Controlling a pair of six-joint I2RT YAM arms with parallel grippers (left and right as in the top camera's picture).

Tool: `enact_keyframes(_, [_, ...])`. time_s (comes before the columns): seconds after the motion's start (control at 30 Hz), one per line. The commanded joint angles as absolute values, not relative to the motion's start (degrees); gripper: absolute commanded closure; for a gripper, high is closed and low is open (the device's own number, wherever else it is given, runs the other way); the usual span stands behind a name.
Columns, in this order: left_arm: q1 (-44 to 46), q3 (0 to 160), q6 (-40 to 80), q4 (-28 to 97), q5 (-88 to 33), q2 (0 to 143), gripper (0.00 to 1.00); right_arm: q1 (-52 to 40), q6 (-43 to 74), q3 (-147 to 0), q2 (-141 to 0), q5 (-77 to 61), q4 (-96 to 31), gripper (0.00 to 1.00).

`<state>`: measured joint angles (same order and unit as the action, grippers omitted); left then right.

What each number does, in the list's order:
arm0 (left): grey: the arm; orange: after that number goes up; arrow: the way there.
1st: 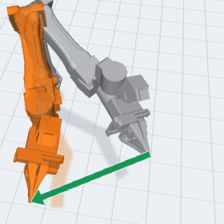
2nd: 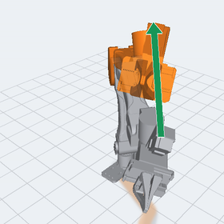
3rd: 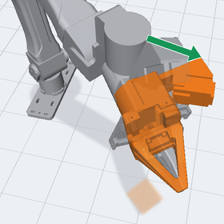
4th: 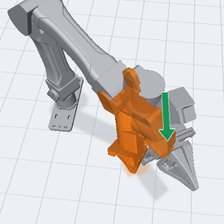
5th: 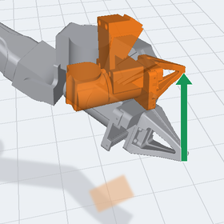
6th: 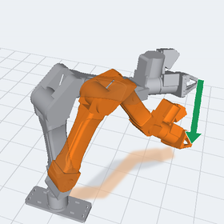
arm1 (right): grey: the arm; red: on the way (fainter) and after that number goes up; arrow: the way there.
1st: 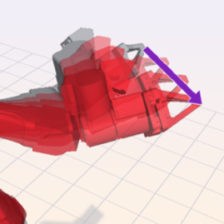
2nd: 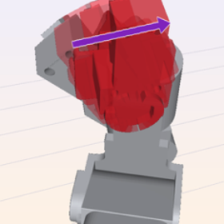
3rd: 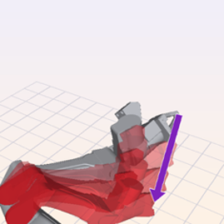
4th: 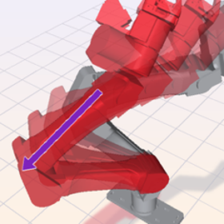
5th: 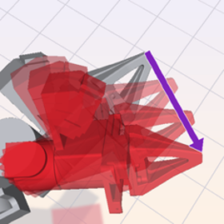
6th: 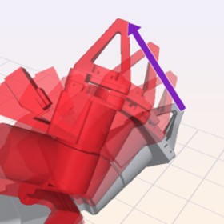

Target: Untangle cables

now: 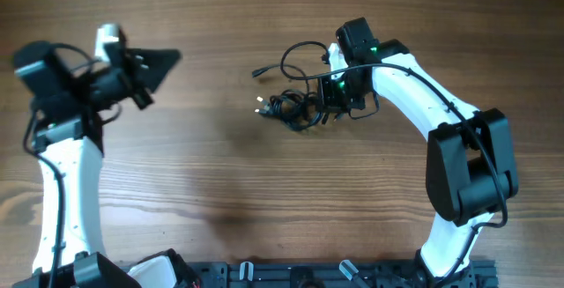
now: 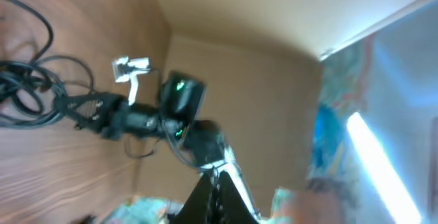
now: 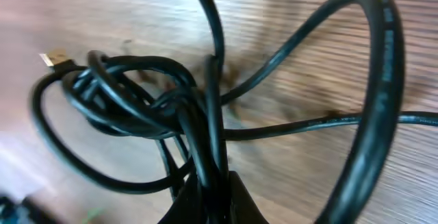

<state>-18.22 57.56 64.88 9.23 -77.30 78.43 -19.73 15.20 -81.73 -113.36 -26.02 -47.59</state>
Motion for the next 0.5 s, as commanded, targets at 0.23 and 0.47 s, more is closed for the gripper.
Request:
enact_keyframes(0.23, [5.67,57.63,27.59,33.08,-31.68,78.02,0.89,-20.64,11.75,-84.40,-106.94,-36.12,-50.54,0.96])
enact_keyframes(0.47, [22.52,57.63,27.00,31.75,-7.22,78.61,0.64,-24.51,11.99,-84.40,-106.94,-34.39,-50.24,0.95])
